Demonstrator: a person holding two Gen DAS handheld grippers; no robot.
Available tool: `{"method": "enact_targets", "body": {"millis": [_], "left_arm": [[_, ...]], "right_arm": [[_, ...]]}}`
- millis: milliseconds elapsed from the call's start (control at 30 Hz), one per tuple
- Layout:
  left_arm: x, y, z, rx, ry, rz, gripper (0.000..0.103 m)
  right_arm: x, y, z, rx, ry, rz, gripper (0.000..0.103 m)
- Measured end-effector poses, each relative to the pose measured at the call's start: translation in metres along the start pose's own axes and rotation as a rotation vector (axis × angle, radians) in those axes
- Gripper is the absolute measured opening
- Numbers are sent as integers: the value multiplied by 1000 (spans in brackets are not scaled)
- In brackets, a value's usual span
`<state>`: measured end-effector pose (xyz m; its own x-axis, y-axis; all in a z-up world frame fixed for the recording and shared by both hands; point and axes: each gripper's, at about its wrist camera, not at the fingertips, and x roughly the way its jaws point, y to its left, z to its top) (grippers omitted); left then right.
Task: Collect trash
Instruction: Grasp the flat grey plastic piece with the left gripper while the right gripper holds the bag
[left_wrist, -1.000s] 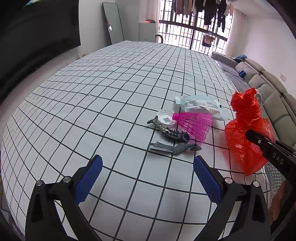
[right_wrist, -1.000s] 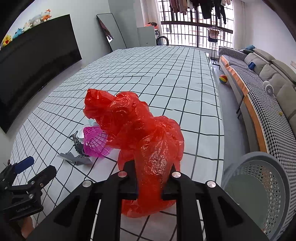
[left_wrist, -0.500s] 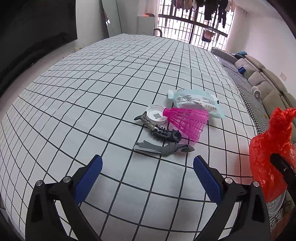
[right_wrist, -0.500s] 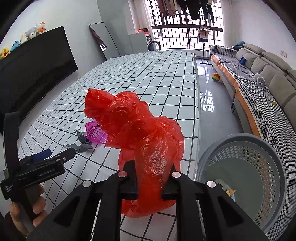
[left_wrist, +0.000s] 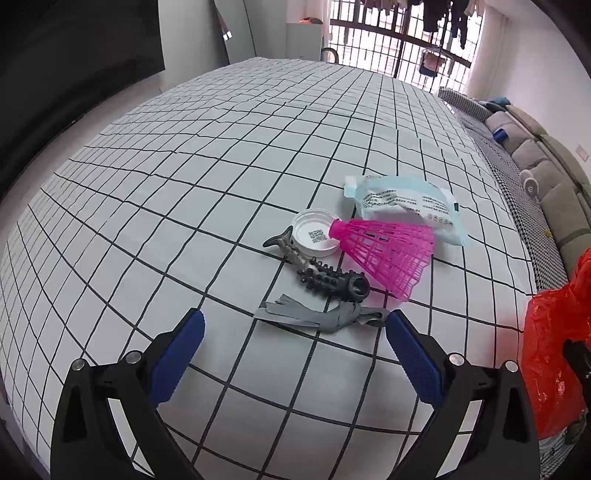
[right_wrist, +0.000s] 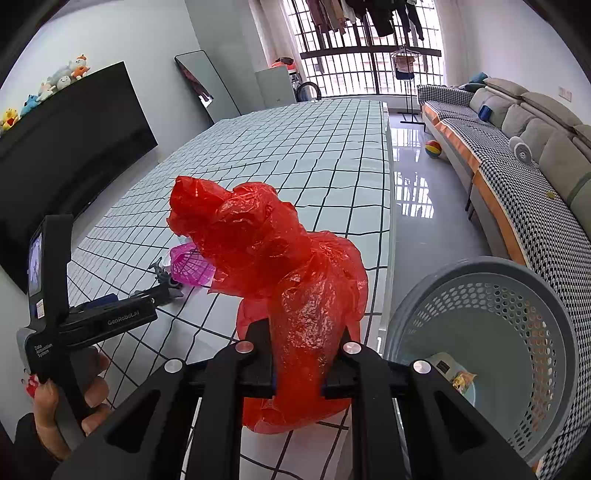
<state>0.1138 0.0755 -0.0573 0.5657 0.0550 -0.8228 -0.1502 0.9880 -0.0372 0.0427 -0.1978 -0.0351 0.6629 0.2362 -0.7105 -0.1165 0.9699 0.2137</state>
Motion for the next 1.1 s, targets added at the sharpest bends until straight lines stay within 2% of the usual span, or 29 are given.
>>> {"method": "enact_targets", "body": {"millis": [267, 400, 700, 900, 1100], "left_arm": [[-6, 38, -15, -33, 6, 55, 97], [-17, 47, -17, -41, -19, 63, 97], [-22, 10, -9, 9, -50, -3, 97], [-2, -4, 0, 13, -12, 28, 97], [3, 10, -2, -3, 7, 81, 97]], "right_arm": [[2, 8, -1, -15, 1, 8, 14], [3, 16, -2, -27, -2, 16, 14], [0, 16, -3, -33, -4, 26, 14], [-3, 7, -3, -16, -10, 18, 14], [-3, 0, -3, 2, -10, 15, 14]]}}
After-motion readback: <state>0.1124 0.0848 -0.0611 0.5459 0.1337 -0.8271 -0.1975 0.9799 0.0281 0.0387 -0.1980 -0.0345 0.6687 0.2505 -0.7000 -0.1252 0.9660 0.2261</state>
